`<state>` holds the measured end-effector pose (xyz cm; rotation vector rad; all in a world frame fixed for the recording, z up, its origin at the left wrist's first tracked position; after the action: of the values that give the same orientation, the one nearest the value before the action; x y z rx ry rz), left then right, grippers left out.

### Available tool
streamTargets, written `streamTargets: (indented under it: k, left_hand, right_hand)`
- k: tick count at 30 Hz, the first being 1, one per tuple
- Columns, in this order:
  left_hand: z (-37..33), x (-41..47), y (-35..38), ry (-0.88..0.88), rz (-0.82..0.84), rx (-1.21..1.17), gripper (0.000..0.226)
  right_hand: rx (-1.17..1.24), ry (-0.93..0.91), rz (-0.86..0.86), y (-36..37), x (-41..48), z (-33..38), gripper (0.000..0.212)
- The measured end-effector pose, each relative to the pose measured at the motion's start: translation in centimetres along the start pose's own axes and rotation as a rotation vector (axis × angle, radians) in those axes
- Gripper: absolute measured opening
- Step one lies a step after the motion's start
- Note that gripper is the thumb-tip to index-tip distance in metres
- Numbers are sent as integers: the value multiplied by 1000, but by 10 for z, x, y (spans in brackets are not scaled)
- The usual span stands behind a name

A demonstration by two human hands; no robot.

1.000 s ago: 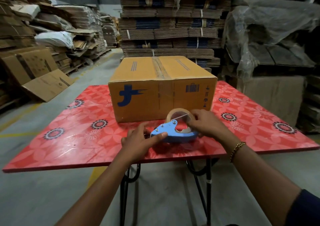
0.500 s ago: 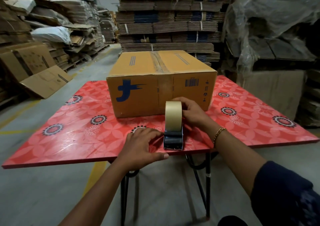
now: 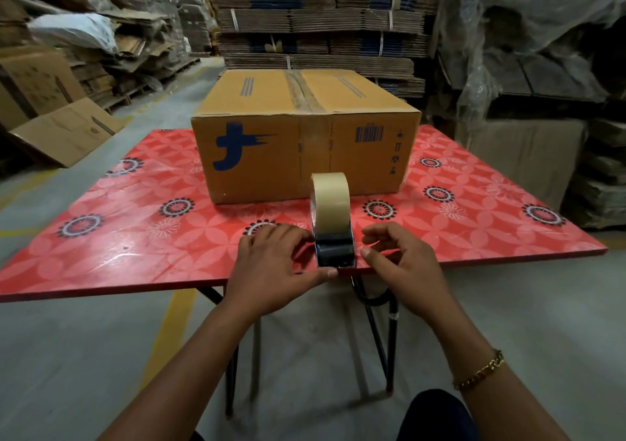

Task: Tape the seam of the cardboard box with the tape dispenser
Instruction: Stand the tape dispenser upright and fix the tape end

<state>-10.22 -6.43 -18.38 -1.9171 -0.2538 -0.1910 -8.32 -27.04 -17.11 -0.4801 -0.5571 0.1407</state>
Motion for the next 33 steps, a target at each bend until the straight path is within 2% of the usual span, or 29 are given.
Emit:
streamTargets:
  k: [4,7,14,18,22,27,33]
  left_hand:
    - [2,6,1,-30,26,-53,66]
    - [2,11,-1,-31,8,-91,61]
    - [1,13,-2,-3,-1,-123,59]
    - [1,11,-1,6,23,-126,59]
    - [1,10,-2,-3,7,-139,56]
    - [-1,8,-2,9,10,-124,59]
    - [-2,6,-1,42,30,-107,65]
  right_hand:
    - [-171,-134,-7,7,0,11,36]
    - [-307,-213,34,20,1,21,39]
    - [-382,-325,-70,18,1,37,12]
    - [-436,-359,-27,24,1,42,36]
    - [-430,-374,-64,22,3,45,21]
    - [-479,-408,49,29,1,51,40]
    - [-523,-511,-53,25,0,59,10]
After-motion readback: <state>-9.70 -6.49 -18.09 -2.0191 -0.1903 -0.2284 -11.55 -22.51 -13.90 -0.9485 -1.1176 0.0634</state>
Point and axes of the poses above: each hand's wrist, its own x-axis towards the middle knuckle, its own y-axis out of the palm, z = x × y, the point moved 9 cm from there along x, towards the middle knuckle, and after that the axes turned 9 degrees about -y, right-handed, at the moved point
